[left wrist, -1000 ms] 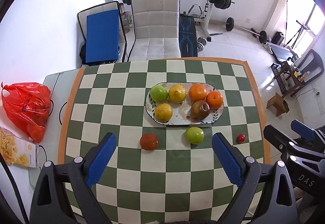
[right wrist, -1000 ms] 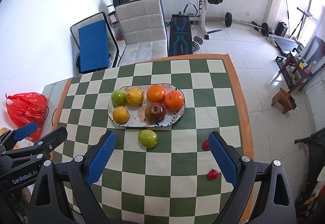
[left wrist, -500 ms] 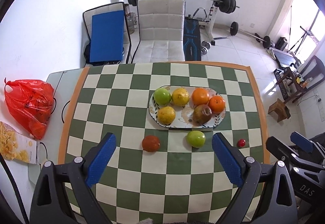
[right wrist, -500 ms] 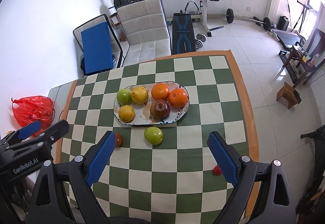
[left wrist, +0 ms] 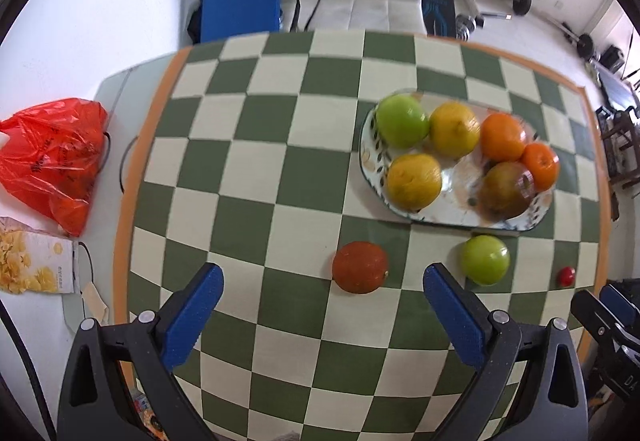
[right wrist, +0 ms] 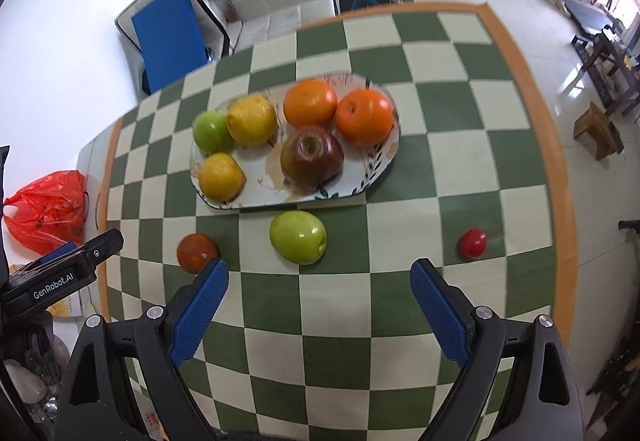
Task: Organize fruits
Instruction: 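Grasp the red-orange fruit with the left tool while the right tool grasps the green apple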
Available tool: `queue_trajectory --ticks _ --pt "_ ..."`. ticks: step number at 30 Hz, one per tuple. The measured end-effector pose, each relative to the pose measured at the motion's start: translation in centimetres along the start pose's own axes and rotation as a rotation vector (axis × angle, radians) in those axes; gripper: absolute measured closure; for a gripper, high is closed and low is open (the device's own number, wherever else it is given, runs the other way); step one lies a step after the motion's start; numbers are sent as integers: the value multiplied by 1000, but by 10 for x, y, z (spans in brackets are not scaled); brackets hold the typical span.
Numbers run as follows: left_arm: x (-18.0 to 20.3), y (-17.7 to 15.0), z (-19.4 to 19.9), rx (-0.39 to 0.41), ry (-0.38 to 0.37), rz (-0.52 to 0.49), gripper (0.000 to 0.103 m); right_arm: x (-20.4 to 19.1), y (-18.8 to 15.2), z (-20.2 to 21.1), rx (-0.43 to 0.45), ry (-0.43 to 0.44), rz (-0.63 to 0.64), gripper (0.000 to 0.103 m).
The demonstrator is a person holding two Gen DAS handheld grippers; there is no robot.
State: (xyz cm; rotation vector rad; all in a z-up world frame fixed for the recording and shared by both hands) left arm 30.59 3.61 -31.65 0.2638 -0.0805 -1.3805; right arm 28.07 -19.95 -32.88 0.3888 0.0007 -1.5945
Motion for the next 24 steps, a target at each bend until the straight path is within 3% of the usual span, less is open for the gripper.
queue_trajectory --ticks 7,12,16,21,22,24 --pt "12 -3 -71 -175 -22 1 1 -6 3 -75 -112 29 -23 9" --pt "21 -7 -108 -257 -19 -16 1 -13 11 -111 -159 25 -28 9" --pt "23 -9 -125 -278 -25 -27 3 -17 14 -135 -189 17 -27 11" --pt "26 -14 -136 -296 -50 -28 43 -20 12 -162 -245 28 -32 23" --pt "27 -17 -137 -299 -58 -25 48 -21 11 -165 -247 33 -31 24" --pt "28 -20 -136 -289 -51 -30 49 -27 12 -164 -240 50 -7 34"
Point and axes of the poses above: each gripper's, at about its wrist camera, not at the fingertips, and z roughly against the way its jaws point, x to its right, y to its top, the point moved 5 cm from there along -z, roughly the way its jaws point, and after that the axes turned 5 degrees about z, right-handed, at the moved point
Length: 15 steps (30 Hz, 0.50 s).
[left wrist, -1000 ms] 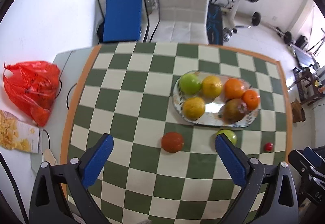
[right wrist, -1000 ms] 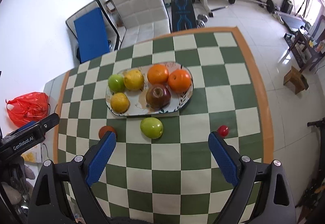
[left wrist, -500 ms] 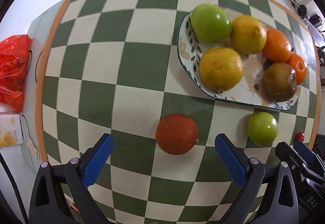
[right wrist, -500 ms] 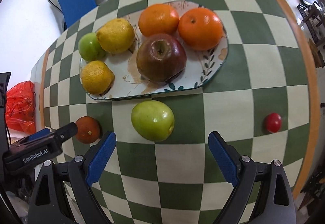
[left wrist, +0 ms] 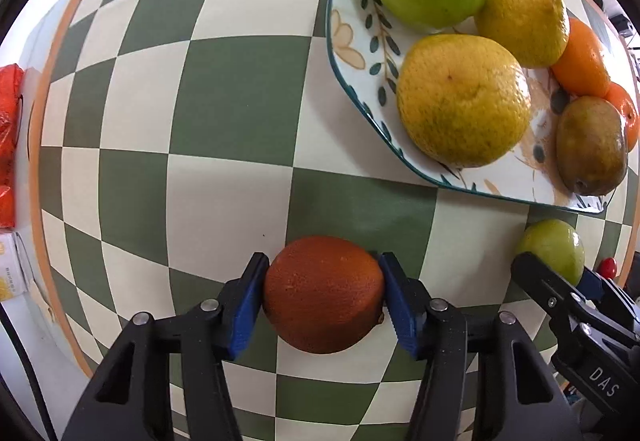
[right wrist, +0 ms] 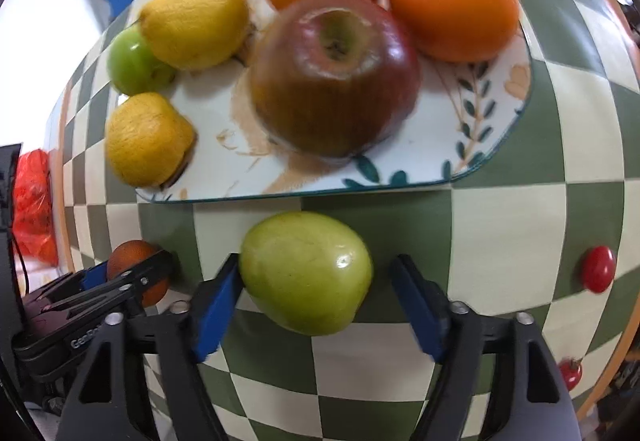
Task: Organize fruits
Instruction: 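Grasp the red-orange fruit with the left tool while the right tool grasps the green apple, then set the red-orange fruit on the plate with the left tool while the right tool sets the green apple there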
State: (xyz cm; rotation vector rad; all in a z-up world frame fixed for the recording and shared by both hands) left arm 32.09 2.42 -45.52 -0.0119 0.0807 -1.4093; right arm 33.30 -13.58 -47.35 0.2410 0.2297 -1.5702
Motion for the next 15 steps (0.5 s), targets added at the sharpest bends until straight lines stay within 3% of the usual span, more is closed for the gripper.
queue_trajectory --ticks 1,3,11,15 --pt "1 -2 0 1 -1 -3 49 -3 -1 0 -4 17 5 40" --pt "2 -8 0 -4 -17 6 49 -5 -4 1 -13 -14 31 40" --pt "16 -54 3 -22 -95 0 49 20 -56 7 -61 -5 29 40" --pt "22 -66 -11 -42 -88 -7 49 33 -71 7 -68 -10 5 39"
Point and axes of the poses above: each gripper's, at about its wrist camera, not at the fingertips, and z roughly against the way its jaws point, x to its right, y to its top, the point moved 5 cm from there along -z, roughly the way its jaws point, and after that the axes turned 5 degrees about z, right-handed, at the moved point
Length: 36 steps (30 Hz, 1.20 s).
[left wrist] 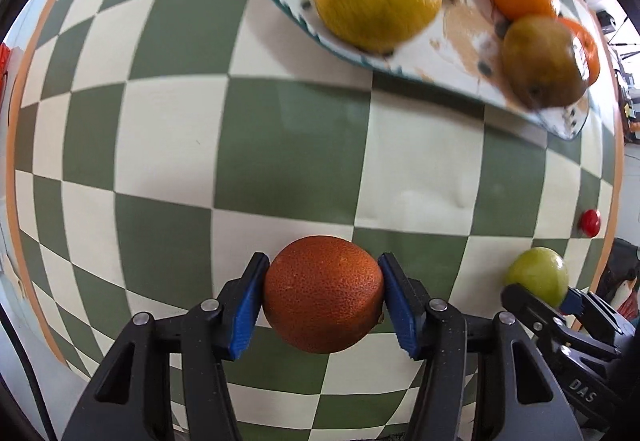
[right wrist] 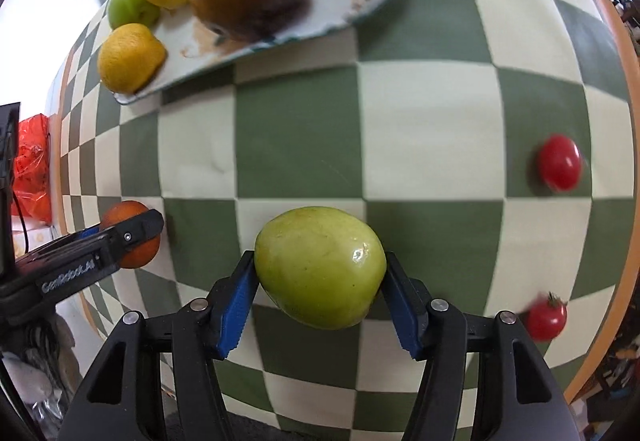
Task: Organize fruits
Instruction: 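Set the red-orange fruit on the plate with the left tool while the right tool sets the green apple there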
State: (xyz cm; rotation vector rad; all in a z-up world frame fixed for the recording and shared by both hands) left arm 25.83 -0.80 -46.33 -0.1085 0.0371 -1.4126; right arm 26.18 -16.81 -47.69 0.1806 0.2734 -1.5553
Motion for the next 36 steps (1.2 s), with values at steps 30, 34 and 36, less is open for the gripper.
queue_trajectory --ticks 30,34,36 --pt "17 15 25 29 -21 -16 50 27 -5 6 58 37 -70 39" --pt "26 21 53 73 -65 -33 50 37 -3 15 86 47 -85 39" --pt "34 31 72 101 -91 -45 50 39 -1 21 101 60 -86 39"
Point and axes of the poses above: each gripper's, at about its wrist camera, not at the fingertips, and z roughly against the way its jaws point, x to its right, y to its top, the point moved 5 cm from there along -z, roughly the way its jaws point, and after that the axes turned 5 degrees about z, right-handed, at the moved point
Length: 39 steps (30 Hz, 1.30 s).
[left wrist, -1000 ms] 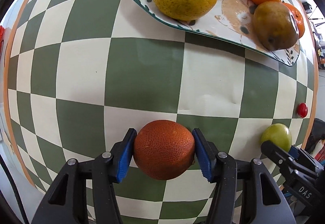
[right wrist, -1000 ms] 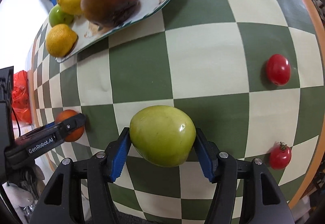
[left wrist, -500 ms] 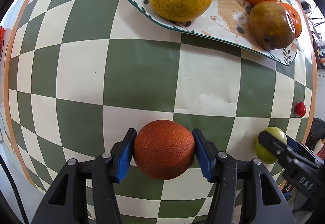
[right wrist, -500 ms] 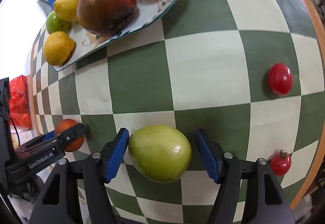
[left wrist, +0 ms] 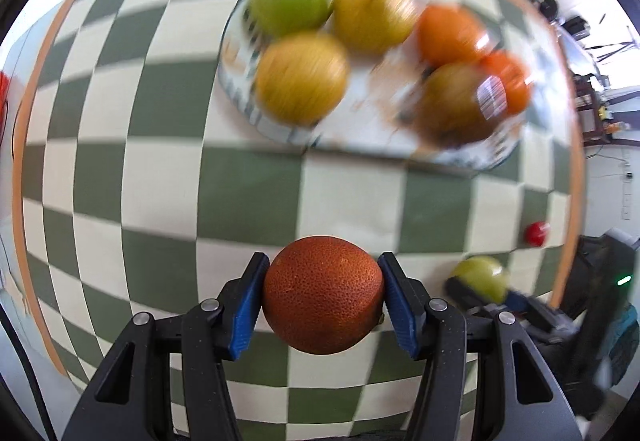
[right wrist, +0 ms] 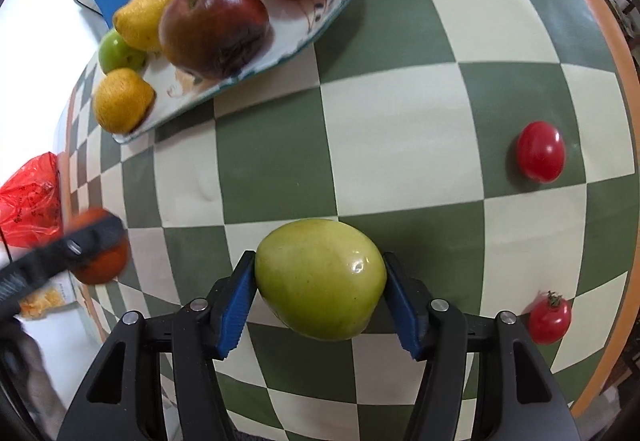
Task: Organize fruits
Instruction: 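Set the red-orange fruit on the plate with the left tool while the right tool sets the green apple there, then open both tools and lift them away from the plate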
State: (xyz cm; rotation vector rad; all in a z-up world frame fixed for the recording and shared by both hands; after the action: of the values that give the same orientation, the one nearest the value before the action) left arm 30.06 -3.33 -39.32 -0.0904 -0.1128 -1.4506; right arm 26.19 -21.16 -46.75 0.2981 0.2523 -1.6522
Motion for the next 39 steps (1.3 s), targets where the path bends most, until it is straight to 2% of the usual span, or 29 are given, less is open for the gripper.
queue_trajectory --ticks 5,10,14,20,22,24,34,36,39 --pt "31 53 32 36 -32 -34 49 5 21 33 78 52 -32 39" --pt "49 101 19 -7 0 -59 49 10 61 59 146 73 -57 39" --pt "55 124 6 -33 30 -59 49 16 94 64 169 60 -71 39" --pt "58 129 -7 -62 46 -49 48 24 121 54 139 56 -66 39" --pt "58 130 -7 -58 33 -44 39 14 124 47 146 46 -56 38" --pt "56 132 -4 -42 32 -43 17 15 126 48 154 66 -70 37" --pt "48 126 3 -6 35 -32 16 13 126 46 157 97 -100 36" --pt "46 122 7 12 47 -40 16 13 124 47 160 90 -103 31" --pt "42 112 15 51 77 -60 16 16 114 57 178 29 -78 15"
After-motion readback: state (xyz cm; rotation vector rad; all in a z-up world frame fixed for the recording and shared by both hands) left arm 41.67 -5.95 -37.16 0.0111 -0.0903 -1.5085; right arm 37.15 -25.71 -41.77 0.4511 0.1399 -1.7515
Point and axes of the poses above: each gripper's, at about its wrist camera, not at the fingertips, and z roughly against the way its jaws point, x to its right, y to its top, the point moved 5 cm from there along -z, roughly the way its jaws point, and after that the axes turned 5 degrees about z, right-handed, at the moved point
